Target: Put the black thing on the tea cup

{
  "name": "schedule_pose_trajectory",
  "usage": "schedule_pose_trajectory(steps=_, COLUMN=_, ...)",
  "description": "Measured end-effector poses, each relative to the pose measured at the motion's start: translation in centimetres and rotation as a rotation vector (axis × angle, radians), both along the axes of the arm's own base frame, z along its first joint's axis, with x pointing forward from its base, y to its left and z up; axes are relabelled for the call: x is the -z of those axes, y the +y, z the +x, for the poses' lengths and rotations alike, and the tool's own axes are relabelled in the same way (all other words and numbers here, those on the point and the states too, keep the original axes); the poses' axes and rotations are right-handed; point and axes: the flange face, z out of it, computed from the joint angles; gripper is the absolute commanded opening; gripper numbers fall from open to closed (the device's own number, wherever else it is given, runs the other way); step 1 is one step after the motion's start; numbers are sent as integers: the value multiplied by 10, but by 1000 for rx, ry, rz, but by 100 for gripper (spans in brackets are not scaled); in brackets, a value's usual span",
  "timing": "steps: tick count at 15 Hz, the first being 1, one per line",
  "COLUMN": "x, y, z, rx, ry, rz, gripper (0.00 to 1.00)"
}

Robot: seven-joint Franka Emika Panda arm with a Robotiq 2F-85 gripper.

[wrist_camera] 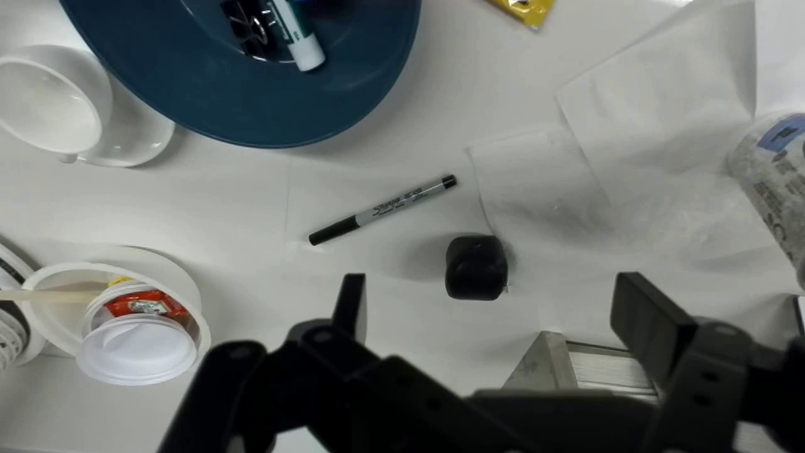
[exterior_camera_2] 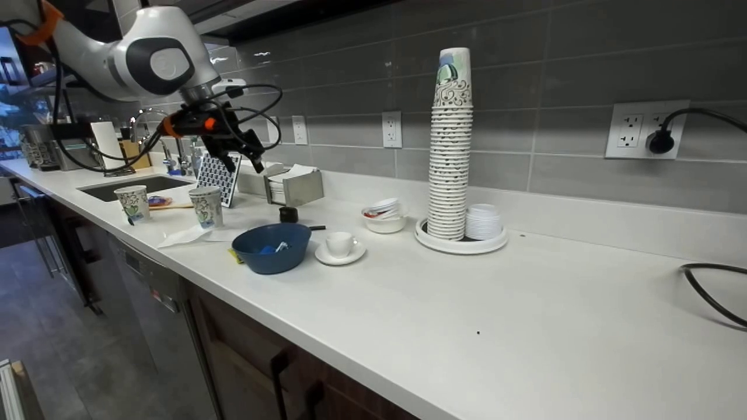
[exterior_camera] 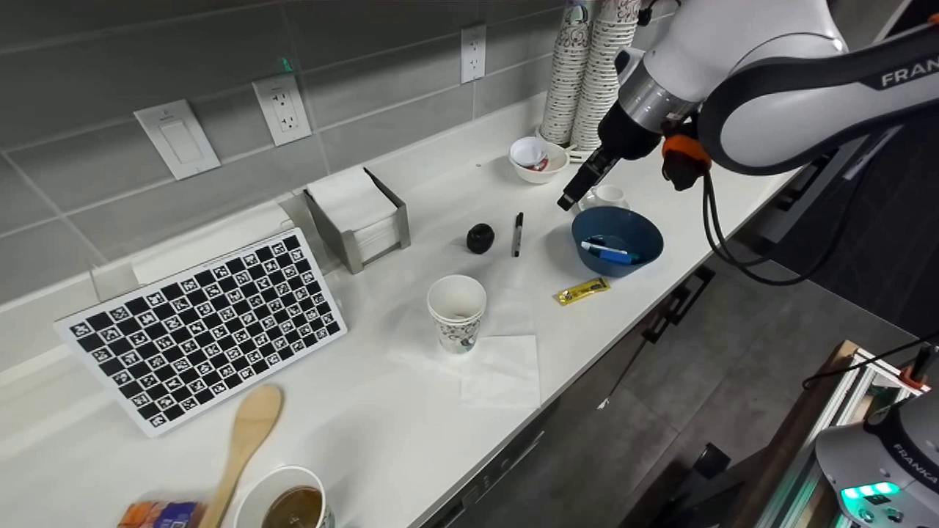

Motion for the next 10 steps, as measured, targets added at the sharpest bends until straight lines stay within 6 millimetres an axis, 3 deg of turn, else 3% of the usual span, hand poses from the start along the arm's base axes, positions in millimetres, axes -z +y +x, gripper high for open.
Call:
schedule_pose_trajectory(steps=4, x=48, y=42, z=19, rx=-59, ry=95, rz=2, gripper=100)
schedule_pose_trajectory(steps=7, x=84, y=74, z=55, rx=-87, ry=162, rz=21, gripper=100)
schedule_pose_trajectory(steps=10, x=103, y=86, z=98, rx=-83, ry=202, rz=35, gripper=100)
